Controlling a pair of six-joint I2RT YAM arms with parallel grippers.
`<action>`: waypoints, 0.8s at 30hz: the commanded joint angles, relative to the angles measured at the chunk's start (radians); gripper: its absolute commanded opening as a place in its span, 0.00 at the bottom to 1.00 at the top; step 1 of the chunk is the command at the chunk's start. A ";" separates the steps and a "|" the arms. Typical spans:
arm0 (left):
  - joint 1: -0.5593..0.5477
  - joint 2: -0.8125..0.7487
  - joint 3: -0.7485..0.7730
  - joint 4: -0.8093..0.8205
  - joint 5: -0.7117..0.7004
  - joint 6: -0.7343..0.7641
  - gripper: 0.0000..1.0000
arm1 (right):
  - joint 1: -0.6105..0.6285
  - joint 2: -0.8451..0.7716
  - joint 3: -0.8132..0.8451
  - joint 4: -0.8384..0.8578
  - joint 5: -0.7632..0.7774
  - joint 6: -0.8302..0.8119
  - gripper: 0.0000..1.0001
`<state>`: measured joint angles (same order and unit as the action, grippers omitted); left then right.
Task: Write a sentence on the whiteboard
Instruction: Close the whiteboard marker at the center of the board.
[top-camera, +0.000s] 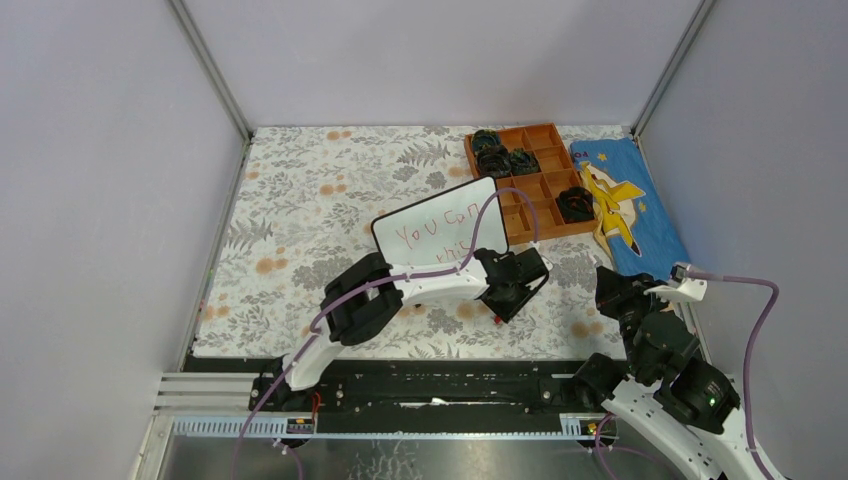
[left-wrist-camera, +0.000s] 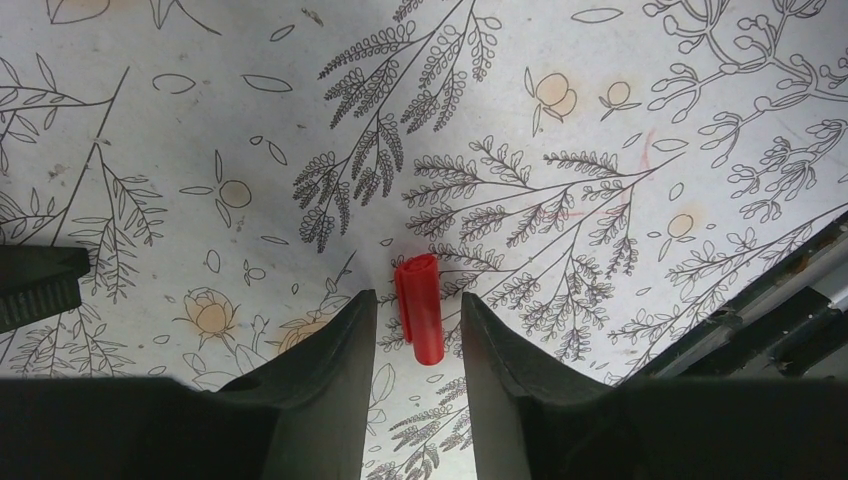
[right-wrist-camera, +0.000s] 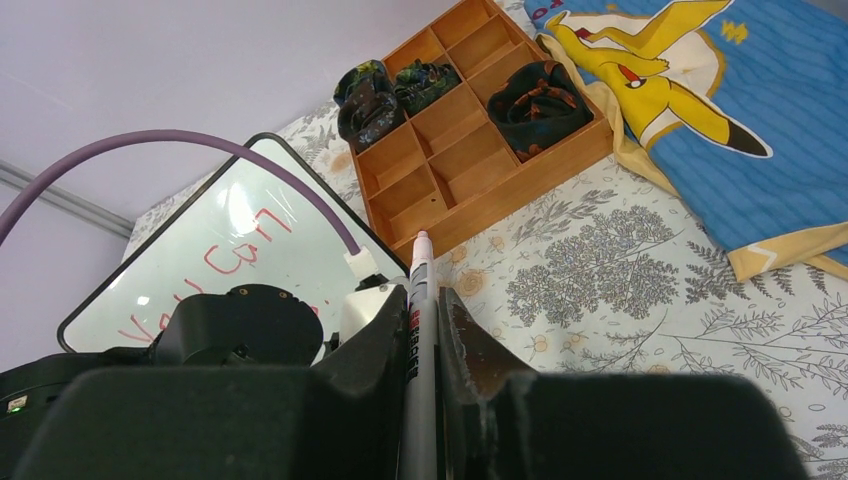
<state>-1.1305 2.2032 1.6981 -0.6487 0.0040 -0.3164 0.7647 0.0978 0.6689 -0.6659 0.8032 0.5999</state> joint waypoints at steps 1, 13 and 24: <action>0.000 0.039 0.018 -0.080 -0.001 0.029 0.43 | -0.007 -0.010 0.001 0.044 0.013 -0.012 0.00; -0.024 0.061 0.016 -0.103 -0.001 0.041 0.28 | -0.007 -0.020 0.007 0.040 0.010 -0.010 0.00; -0.017 -0.017 -0.015 -0.047 -0.001 0.000 0.00 | -0.007 -0.023 0.008 0.041 -0.010 -0.011 0.00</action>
<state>-1.1427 2.2112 1.7145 -0.6781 -0.0113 -0.2867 0.7647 0.0849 0.6689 -0.6613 0.7998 0.5995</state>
